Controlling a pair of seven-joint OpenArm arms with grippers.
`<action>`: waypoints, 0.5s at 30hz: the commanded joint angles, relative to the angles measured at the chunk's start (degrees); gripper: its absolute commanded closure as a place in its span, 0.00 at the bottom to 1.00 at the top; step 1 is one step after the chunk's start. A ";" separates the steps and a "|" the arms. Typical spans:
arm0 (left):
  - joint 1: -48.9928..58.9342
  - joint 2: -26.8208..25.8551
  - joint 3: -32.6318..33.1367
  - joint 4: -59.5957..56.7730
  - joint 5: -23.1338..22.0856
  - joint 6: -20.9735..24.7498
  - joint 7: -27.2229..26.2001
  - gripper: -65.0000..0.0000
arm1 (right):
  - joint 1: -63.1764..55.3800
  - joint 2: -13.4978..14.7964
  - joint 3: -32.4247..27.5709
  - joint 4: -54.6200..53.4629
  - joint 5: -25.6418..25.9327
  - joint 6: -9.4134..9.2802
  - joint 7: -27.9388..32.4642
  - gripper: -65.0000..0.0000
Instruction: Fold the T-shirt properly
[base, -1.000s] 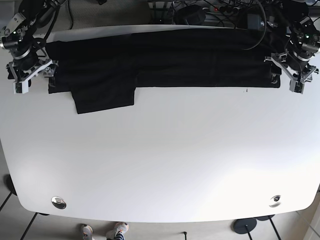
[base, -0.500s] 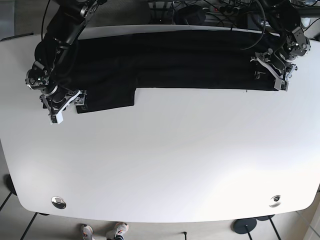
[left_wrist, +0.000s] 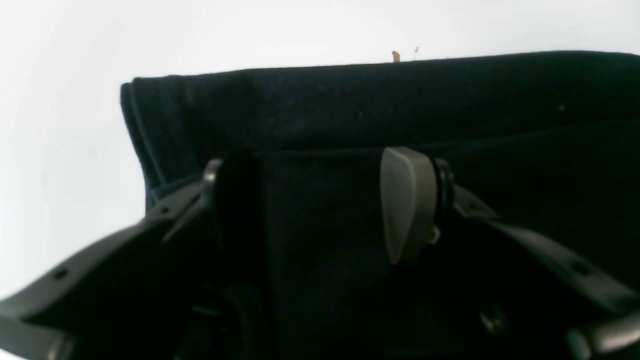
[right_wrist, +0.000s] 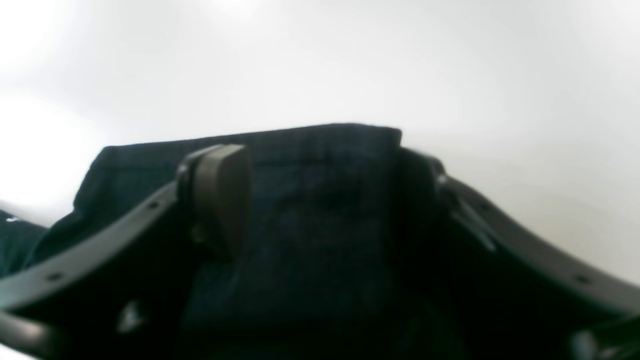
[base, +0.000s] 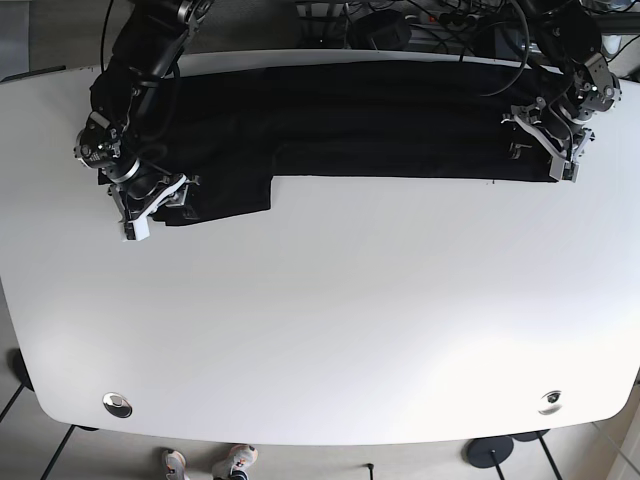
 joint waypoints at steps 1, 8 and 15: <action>0.22 -0.50 -0.10 -0.08 1.16 0.12 2.06 0.44 | 0.05 0.18 0.06 0.02 -1.40 -0.10 -1.34 0.72; 0.22 -0.50 -0.10 -0.08 1.25 0.12 2.06 0.44 | -2.41 -1.58 -0.29 16.02 -0.87 -0.10 -9.08 0.97; 0.04 -1.11 -0.01 -0.17 5.29 0.12 1.97 0.44 | -12.25 -4.39 5.42 38.53 1.59 -0.10 -20.86 0.97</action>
